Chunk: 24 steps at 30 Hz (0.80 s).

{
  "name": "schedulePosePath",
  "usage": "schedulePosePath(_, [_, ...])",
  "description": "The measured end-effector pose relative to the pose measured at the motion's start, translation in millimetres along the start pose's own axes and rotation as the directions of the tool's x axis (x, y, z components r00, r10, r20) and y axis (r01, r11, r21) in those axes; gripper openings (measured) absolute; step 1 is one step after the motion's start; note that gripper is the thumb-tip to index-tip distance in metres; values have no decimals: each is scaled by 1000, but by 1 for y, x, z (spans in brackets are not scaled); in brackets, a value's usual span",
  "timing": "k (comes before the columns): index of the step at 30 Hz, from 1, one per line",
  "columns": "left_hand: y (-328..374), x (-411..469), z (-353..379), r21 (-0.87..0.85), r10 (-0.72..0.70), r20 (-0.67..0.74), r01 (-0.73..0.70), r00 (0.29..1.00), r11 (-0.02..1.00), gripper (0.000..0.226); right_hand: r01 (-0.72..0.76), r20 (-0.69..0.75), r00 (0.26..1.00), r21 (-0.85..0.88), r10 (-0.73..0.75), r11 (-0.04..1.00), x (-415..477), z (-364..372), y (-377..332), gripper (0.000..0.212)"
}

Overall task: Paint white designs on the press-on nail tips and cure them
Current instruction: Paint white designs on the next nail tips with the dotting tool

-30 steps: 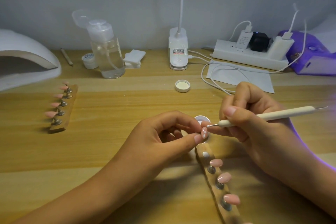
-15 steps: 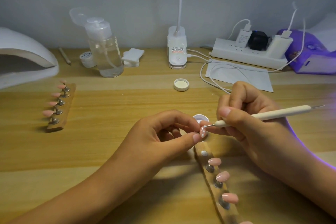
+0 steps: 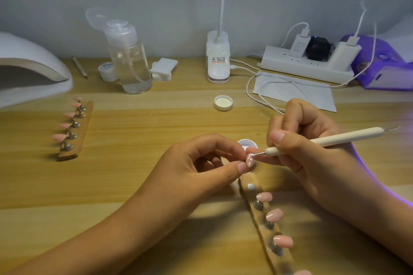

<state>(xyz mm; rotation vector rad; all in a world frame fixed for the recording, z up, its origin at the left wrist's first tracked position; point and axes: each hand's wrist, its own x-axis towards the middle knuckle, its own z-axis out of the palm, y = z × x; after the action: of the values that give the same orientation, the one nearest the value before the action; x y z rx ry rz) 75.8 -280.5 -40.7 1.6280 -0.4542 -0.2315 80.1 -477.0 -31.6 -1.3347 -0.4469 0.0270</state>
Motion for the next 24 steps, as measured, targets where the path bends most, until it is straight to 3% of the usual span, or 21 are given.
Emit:
schedulePosePath(12, [0, 1, -1, 8, 4, 0, -4, 1000, 1000, 5, -60, -29, 998, 124, 64, 990, 0, 3, -2, 18])
schedulePosePath(18, [2, -3, 0, 89, 19, 35, -22, 999, 996, 6, -101, -35, 993, 180, 109, 978, 6, -2, -3, 19])
schedulePosePath(24, [2, -3, 2, 112, 9, 60, -15, 998, 994, 7, -2, -205, 979, 91, 21, 996, 12, -13, 3, 16])
